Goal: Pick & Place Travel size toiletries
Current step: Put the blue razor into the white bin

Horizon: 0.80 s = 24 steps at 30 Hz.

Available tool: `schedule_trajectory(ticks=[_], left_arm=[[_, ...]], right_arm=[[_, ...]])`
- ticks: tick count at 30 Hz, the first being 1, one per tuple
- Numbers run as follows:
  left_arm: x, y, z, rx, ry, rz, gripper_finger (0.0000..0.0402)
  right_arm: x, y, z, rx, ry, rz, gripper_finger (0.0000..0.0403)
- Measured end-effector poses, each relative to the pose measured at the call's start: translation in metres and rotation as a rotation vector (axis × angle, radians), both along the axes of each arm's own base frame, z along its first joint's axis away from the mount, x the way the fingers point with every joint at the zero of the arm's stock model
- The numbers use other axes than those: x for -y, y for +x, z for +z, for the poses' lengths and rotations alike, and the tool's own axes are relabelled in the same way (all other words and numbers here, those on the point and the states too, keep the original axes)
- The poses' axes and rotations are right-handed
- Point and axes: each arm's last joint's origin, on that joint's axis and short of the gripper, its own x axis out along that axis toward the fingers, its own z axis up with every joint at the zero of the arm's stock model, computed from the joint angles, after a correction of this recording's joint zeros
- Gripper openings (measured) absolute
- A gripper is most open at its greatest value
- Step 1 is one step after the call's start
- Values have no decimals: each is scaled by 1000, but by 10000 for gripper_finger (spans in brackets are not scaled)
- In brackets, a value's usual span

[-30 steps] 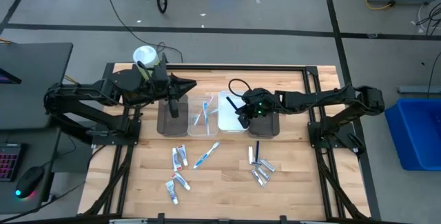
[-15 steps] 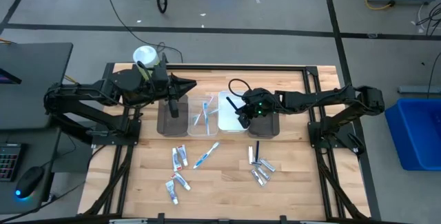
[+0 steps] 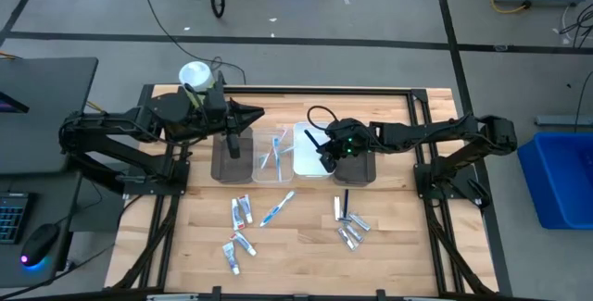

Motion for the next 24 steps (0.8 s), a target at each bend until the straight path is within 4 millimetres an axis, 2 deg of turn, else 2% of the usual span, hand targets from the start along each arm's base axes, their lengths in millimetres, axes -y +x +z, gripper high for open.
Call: schedule_trajectory(ticks=[13,16,24], left_arm=[[0,0,1,0,23,-2,41],[0,0,1,0,23,-1,41],[0,0,1,0,20,-1,41]], right_arm=[[2,0,0,10,53,-71,65],[2,0,0,10,63,-73,97],[2,-1,-1,10,101,-99,214]])
